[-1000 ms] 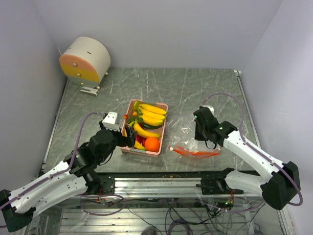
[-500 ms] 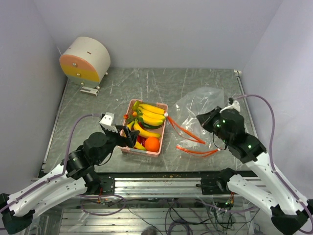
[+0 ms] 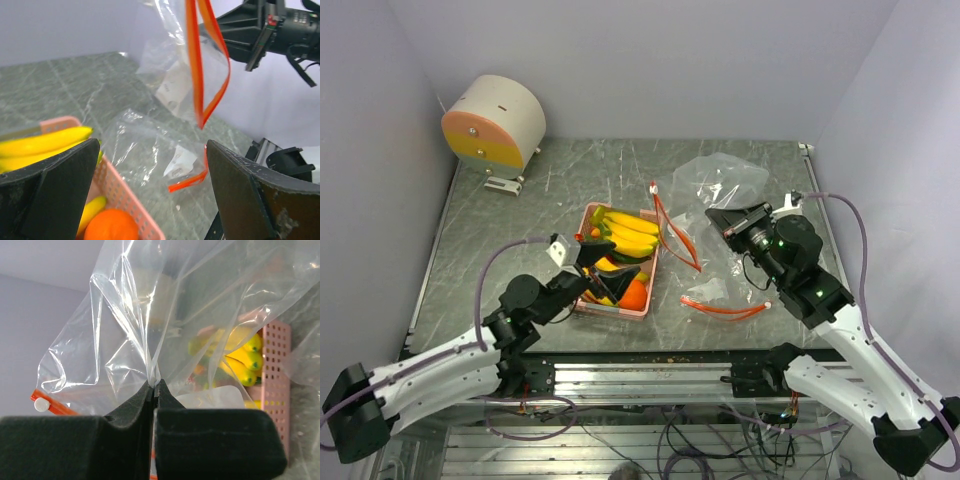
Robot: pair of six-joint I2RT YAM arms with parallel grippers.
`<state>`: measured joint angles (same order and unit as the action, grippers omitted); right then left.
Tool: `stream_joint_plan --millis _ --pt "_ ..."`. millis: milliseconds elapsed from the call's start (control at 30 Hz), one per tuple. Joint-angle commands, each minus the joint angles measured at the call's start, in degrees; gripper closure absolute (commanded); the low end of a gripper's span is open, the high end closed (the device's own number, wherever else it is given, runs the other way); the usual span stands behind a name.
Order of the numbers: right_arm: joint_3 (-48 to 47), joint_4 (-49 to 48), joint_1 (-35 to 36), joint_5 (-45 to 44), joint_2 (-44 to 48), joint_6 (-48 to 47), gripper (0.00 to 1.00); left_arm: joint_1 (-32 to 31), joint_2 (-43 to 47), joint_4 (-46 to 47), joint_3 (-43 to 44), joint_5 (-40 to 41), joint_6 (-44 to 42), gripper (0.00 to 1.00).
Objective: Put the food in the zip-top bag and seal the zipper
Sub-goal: Open the zipper of the food storage bag.
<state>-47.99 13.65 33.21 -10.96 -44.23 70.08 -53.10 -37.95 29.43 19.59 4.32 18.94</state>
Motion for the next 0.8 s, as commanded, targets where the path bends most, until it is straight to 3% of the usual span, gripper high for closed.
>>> stream_joint_plan --millis 0,133,333,767 --pt "0.77 -6.54 -0.25 2.02 -0.93 3.43 1.00 -0.25 -7.65 20.99 0.86 -8.52 -0.05 0.01" --pt "1.75 -9.07 -0.25 3.97 -1.98 4.45 1.00 -0.30 -13.41 32.57 -0.67 -8.31 3.16 0.02" --pt "2.30 -10.51 -0.27 6.13 -3.04 4.16 1.00 -0.22 -17.36 37.07 -0.15 -7.37 4.94 0.03" --pt "5.88 -15.25 -0.16 10.11 -3.74 5.55 1.00 -0.27 -22.75 35.31 4.15 -5.37 6.27 0.09"
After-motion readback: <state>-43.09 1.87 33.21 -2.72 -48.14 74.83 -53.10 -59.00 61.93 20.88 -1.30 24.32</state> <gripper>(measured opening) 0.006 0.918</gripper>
